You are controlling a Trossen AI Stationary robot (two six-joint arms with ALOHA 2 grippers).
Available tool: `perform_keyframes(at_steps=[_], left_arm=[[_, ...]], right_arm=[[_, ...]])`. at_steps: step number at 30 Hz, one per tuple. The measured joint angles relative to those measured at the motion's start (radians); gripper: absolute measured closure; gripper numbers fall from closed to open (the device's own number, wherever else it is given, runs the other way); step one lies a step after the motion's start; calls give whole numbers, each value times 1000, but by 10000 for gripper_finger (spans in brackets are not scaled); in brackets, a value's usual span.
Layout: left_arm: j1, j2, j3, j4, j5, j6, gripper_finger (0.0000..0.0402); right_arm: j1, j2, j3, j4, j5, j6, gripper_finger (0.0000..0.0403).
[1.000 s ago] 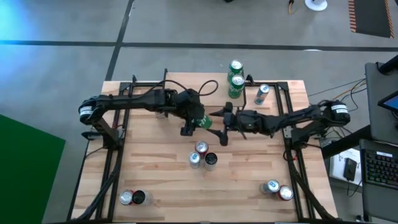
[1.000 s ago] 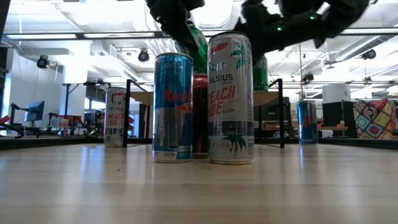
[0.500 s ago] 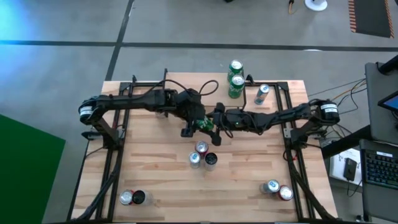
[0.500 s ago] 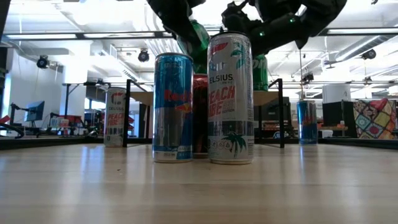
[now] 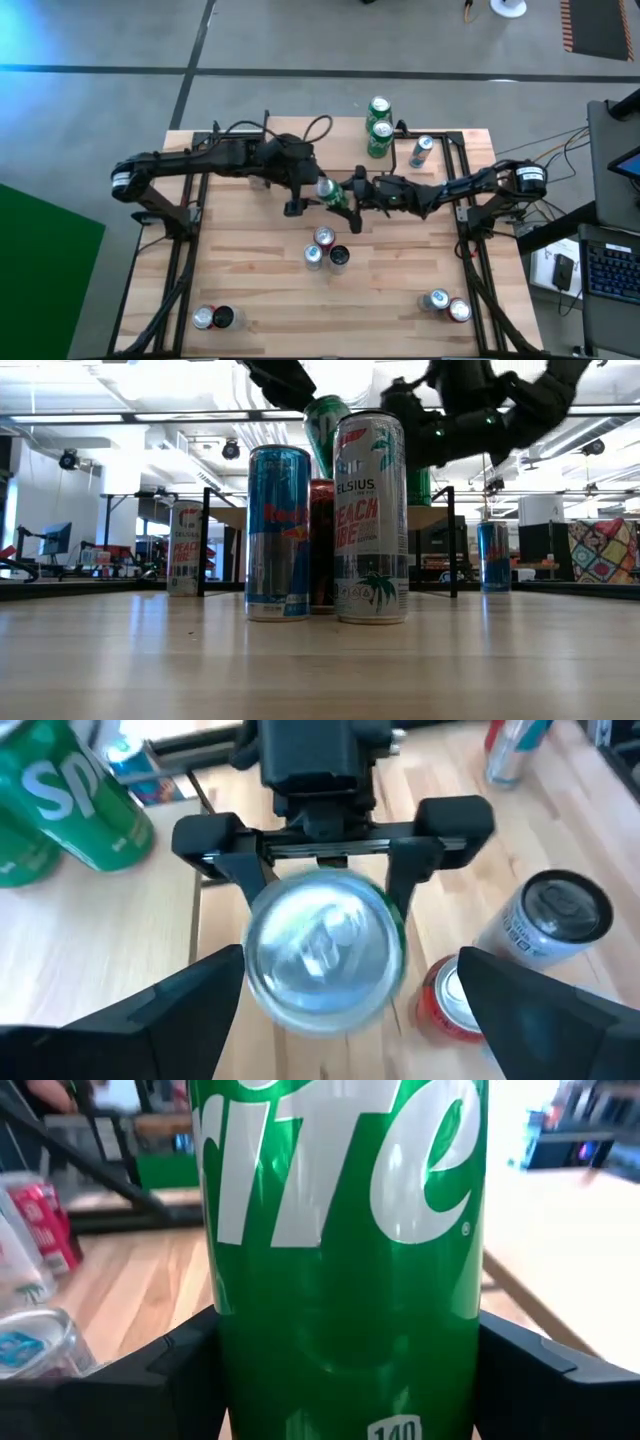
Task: Place canned beverage on shelf
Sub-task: Put the green soda can on the shelf aligned with the other green soda cans
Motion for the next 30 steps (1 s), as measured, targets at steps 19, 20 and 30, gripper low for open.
perform_keyframes(at_steps=[19, 20, 30], left_arm=[[0, -70, -582, 1161, 76, -72, 49], [0, -52, -569, 1162, 83, -78, 49], [1, 89, -468, 1158, 83, -127, 59]], right_arm=[[-3, 22, -199, 575, -55, -71, 104], [-3, 22, -196, 572, -55, -79, 104], [-1, 27, -171, 535, -56, -107, 103]])
